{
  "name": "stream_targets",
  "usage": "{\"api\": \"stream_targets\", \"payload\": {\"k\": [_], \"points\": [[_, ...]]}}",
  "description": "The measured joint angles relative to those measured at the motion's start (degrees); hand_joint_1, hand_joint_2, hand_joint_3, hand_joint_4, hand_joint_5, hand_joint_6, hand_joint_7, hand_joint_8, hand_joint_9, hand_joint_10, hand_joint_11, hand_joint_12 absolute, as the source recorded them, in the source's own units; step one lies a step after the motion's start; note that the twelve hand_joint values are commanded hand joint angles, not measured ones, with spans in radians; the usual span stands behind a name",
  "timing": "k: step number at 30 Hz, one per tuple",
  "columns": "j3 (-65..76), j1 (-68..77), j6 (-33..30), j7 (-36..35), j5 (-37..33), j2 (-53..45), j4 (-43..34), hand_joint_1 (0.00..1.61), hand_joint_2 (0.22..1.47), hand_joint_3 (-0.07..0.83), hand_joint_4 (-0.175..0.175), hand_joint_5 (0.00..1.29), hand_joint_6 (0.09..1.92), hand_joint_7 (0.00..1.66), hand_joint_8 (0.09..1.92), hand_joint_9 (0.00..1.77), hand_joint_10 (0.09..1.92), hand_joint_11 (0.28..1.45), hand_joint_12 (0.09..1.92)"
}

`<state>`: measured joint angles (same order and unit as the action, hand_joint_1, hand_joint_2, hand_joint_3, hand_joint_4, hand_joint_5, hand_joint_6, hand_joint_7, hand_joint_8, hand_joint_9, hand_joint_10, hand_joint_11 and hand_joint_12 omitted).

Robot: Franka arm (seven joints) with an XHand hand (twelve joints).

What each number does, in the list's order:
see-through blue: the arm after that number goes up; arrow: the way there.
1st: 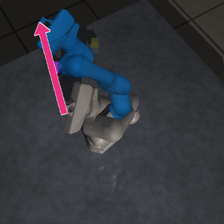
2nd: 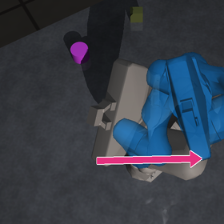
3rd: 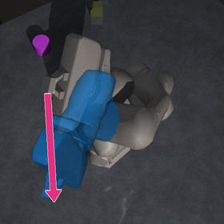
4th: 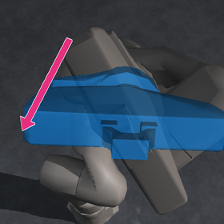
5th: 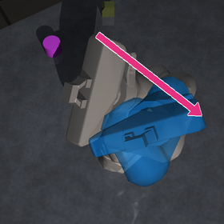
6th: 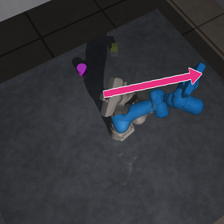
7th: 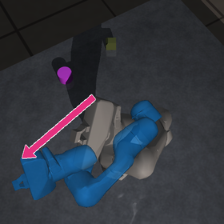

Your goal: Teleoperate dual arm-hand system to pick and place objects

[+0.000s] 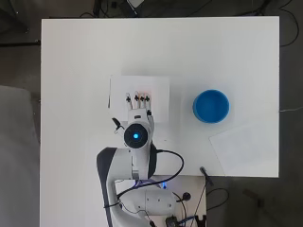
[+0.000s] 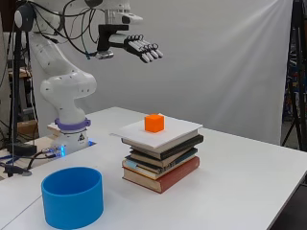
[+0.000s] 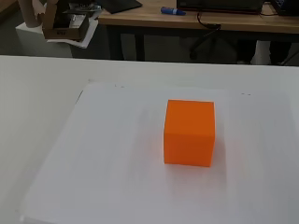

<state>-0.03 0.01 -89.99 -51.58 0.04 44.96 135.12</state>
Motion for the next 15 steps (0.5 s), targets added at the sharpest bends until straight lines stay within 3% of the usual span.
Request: {"api": "stream_targets", "payload": {"k": [15], "points": [[-0.41, 0.03, -1.23, 0.05, 0.45, 0.82, 0.98, 0.15, 0.94, 0.004, 0.097, 0.38, 0.09, 0.38, 0.09, 0.51, 0.09, 0.51, 0.09]]}}
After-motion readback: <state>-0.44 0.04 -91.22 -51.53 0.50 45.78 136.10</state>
